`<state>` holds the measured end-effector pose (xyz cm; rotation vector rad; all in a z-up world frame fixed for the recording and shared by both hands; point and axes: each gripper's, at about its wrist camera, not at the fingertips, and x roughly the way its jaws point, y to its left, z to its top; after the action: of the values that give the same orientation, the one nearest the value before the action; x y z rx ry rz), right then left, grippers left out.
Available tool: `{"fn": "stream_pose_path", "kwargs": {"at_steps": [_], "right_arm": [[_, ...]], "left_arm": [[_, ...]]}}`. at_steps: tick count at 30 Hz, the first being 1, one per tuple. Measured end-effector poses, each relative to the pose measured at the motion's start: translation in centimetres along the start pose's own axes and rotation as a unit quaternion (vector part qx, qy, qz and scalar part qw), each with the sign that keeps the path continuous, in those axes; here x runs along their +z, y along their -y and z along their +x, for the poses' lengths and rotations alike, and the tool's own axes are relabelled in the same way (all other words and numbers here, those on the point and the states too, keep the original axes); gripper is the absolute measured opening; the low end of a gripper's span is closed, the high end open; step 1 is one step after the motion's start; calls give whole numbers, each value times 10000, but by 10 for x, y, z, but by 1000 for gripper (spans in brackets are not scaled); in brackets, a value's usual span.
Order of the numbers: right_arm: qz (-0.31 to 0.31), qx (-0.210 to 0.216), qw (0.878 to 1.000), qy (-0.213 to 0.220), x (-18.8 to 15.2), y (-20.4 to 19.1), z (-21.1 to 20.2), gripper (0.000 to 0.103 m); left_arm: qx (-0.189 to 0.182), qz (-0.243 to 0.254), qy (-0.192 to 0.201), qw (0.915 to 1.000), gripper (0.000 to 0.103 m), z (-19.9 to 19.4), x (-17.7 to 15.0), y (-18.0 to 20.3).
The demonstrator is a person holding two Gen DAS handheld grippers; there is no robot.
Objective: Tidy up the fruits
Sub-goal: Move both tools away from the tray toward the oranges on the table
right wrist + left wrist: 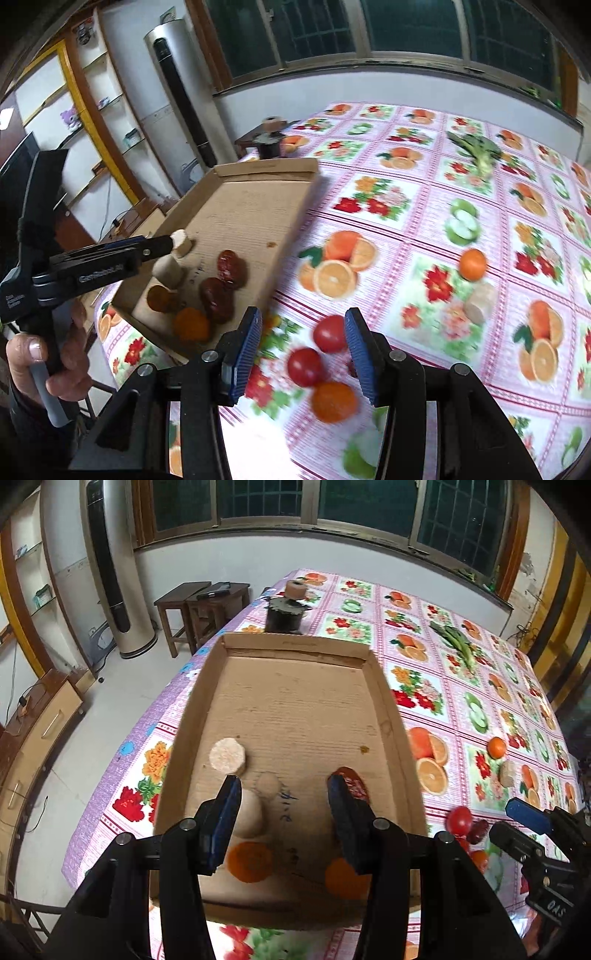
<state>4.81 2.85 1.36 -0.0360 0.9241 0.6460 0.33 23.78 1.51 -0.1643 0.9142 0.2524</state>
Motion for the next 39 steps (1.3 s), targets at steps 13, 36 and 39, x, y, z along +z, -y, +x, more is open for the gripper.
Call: {"fn": "stream_pose_path", "kwargs": {"at_steps": [13,36,39], "right_arm": [[509,-343,9981,-1,-34,55,-20,49],[435,-469,9978,167,-24,80,-9,49],[541,-634,9965,95,-8,104,4,49]], "left_arm": [[-505,484,-107,9975,47,-10,-22,49],[-1466,1371,-632,9776,47,-11,-87,138],[-1575,1270,-737,9765,47,-1,-85,141]]}}
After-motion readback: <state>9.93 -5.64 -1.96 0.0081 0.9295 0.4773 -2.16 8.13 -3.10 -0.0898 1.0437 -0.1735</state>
